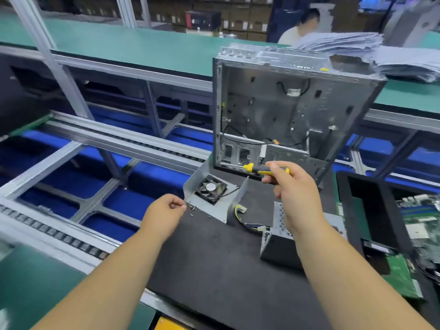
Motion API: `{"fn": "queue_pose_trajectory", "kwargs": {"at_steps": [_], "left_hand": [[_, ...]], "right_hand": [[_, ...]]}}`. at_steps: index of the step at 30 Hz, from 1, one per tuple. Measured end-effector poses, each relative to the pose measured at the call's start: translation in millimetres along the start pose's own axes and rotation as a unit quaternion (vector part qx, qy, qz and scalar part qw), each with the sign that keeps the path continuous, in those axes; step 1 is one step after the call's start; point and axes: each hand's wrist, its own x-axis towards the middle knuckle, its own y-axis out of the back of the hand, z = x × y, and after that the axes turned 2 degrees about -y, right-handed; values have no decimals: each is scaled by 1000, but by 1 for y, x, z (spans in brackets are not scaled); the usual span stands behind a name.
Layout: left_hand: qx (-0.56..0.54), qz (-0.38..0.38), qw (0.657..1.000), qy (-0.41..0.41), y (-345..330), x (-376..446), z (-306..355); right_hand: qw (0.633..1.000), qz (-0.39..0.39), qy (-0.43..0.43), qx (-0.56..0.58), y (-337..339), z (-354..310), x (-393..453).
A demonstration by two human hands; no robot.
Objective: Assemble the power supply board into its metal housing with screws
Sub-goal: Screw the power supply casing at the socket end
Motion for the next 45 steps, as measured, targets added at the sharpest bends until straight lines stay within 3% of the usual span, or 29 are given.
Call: {"fn": "queue_pose_trajectory", "kwargs": {"at_steps": [4, 10, 28, 36, 41, 45], "left_hand": [[13, -24, 999, 20, -9, 8, -28], [56, -69, 996, -12, -23, 28, -40], [141, -7, 990, -26, -61, 57, -31], [105, -18, 994, -28, -65, 54, -25], [88, 3, 994, -70, -64, 46, -22], [21, -17, 996, -82, -61, 41, -10]], "right_hand": [[1000, 13, -10, -5, -13, 10, 2], [999, 26, -2, -30, -22, 17, 2], [997, 37, -2, -67, -26, 21, 9], [997, 33, -16, -63, -25, 21, 10], [998, 39, -17, -55, -23, 19, 10], [998, 45, -11, -47, -20, 16, 9]]}}
